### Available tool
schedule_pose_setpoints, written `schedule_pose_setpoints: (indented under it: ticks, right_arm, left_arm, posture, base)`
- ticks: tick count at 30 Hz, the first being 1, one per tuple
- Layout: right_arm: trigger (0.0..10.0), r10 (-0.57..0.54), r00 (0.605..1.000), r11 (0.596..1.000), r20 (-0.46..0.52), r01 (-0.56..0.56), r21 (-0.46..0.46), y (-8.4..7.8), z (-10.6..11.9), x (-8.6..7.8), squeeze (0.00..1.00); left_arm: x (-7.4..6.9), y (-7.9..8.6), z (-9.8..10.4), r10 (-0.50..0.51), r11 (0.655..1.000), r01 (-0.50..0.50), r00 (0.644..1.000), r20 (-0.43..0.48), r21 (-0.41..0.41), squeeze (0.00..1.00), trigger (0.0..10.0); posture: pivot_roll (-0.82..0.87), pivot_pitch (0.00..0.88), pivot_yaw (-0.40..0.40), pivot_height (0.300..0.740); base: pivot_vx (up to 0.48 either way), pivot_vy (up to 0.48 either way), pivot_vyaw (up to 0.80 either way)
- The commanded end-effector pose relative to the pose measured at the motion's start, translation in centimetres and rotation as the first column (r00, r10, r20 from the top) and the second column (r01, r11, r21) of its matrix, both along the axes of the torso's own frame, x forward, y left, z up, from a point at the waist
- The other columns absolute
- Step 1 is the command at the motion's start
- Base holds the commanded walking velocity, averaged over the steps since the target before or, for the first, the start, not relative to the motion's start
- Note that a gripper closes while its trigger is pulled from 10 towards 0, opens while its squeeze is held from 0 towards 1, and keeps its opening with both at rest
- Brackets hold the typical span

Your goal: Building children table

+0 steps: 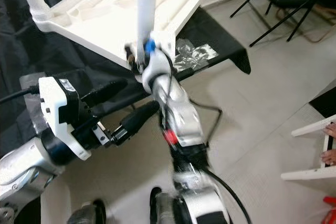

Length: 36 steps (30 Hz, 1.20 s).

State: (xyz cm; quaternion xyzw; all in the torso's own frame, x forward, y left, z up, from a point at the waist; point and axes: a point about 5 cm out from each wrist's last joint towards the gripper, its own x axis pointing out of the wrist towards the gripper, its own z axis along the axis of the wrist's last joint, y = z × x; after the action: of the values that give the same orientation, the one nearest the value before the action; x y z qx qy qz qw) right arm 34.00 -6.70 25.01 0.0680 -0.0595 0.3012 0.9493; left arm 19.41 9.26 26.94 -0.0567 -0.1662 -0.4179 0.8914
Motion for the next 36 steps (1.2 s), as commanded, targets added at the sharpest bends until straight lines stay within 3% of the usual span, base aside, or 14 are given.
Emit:
schedule_pose_setpoints:
  ticks: [1, 2, 3, 5, 7, 12, 13, 18, 24, 26, 31, 32, 35, 36]
  right_arm:
    - [10.0, 0.126, 0.99, 0.992, 0.064, -0.125, -0.024, -0.4, 0.9, -0.6, 1.0]
    - [10.0, 0.126, 0.99, 0.992, 0.064, -0.125, -0.024, -0.4, 0.9, -0.6, 1.0]
    - [10.0, 0.122, 0.989, 0.991, 0.081, -0.116, -0.073, -2.0, 1.2, 0.1, 1.0]
    - [10.0, 0.122, 0.989, 0.991, 0.081, -0.116, -0.073, -2.0, 1.2, 0.1, 1.0]
    - [10.0, 0.179, 0.978, 0.974, 0.106, -0.161, -0.158, -4.4, 2.2, 1.1, 1.0]
    - [10.0, 0.2, 0.969, 0.962, 0.144, -0.166, -0.215, -5.8, 3.9, 1.8, 1.0]
    - [10.0, 0.206, 0.963, 0.958, 0.171, -0.163, -0.237, -6.4, 5.1, 2.3, 0.0]
    - [10.0, 0.234, 0.945, 0.948, 0.23, -0.17, -0.269, -7.1, 7.8, 3.2, 0.0]
    - [10.0, 0.279, 0.928, 0.926, 0.248, -0.192, -0.324, -7.1, 8.7, 3.6, 0.0]
    - [10.0, 0.279, 0.928, 0.926, 0.248, -0.192, -0.324, -7.1, 8.7, 3.6, 0.0]
    - [10.0, 0.392, 0.899, 0.883, 0.197, -0.308, -0.354, -5.7, 7.2, 3.5, 0.0]
    - [10.0, 0.444, 0.88, 0.861, 0.17, -0.366, -0.353, -4.6, 6.1, 3.4, 0.0]
    - [10.0, 0.451, 0.878, 0.854, 0.16, -0.373, -0.362, -4.1, 5.7, 3.7, 0.0]
    - [0.0, 0.448, 0.88, 0.854, 0.16, -0.368, -0.368, -4.0, 5.8, 3.9, 0.0]
  left_arm:
    - [-0.3, -0.2, -0.2, -0.023, 1.0, 0.023, 1.0, -0.006, 0.0, 0.0, 10.0]
    - [-0.3, -0.2, -0.2, -0.023, 1.0, 0.023, 1.0, -0.006, 0.0, 0.0, 10.0]
    - [-0.4, -0.3, -0.2, -0.024, 1.0, 0.024, 1.0, -0.007, 0.0, 0.0, 10.0]
    - [-0.4, -0.3, -0.2, -0.024, 1.0, 0.024, 1.0, -0.007, 0.0, 0.0, 10.0]
    - [-0.4, -0.4, -0.2, -0.027, 1.0, 0.027, 1.0, -0.009, -0.003, 0.0, 10.0]
    - [-0.5, -0.4, -0.2, -0.026, 1.0, 0.026, 1.0, -0.008, -0.003, 0.0, 10.0]
    - [-0.6, -0.3, -0.2, -0.023, 1.0, 0.023, 1.0, -0.007, 0.0, 0.0, 10.0]
    - [-0.7, -0.2, -0.2, -0.018, 1.0, 0.018, 1.0, -0.009, 0.004, 0.0, 10.0]
    - [-0.8, -0.2, -0.2, -0.016, 1.0, 0.016, 1.0, -0.009, 0.008, 0.0, 10.0]
    - [-0.8, -0.2, -0.2, -0.016, 1.0, 0.016, 1.0, -0.009, 0.008, 0.0, 10.0]
    - [-0.9, -0.1, -0.2, -0.01, 1.0, 0.01, 1.0, -0.009, 0.01, 0.0, 10.0]
    - [-0.9, 0.0, -0.2, 0.002, 1.0, -0.002, 1.0, -0.011, 0.01, 0.0, 10.0]
    - [-1.0, 0.0, -0.3, 0.009, 1.0, -0.009, 1.0, -0.013, 0.01, 0.0, 10.0]
    - [-1.0, 0.1, -0.3, 0.014, 1.0, -0.014, 1.0, -0.014, 0.01, 0.0, 10.0]
  posture:
    - [0.02, 0.327, -0.073, 0.74]
    - [0.02, 0.327, -0.073, 0.74]
    - [0.02, 0.328, -0.075, 0.74]
    - [0.02, 0.328, -0.075, 0.74]
    - [0.04, 0.332, -0.077, 0.74]
    - [0.04, 0.331, -0.072, 0.74]
    - [0.05, 0.332, -0.075, 0.74]
    - [0.05, 0.33, -0.073, 0.74]
    - [0.06, 0.331, -0.073, 0.74]
    - [0.06, 0.331, -0.073, 0.74]
    - [0.06, 0.34, -0.076, 0.74]
    - [0.07, 0.345, -0.077, 0.74]
    - [0.07, 0.348, -0.081, 0.74]
    - [0.07, 0.349, -0.085, 0.74]
  base:
    - [0.0, 0.0, 0.0]
    - [0.0, 0.0, 0.0]
    - [0.0, 0.0, 0.0]
    - [0.0, 0.0, 0.0]
    - [0.0, 0.0, 0.0]
    - [0.0, 0.0, 0.0]
    - [0.0, 0.0, 0.0]
    - [0.0, 0.0, 0.0]
    - [0.0, 0.0, 0.0]
    - [0.0, 0.0, 0.0]
    - [0.0, 0.0, 0.0]
    - [0.0, 0.0, 0.0]
    - [0.0, 0.0, 0.0]
    - [0.0, 0.0, 0.0]
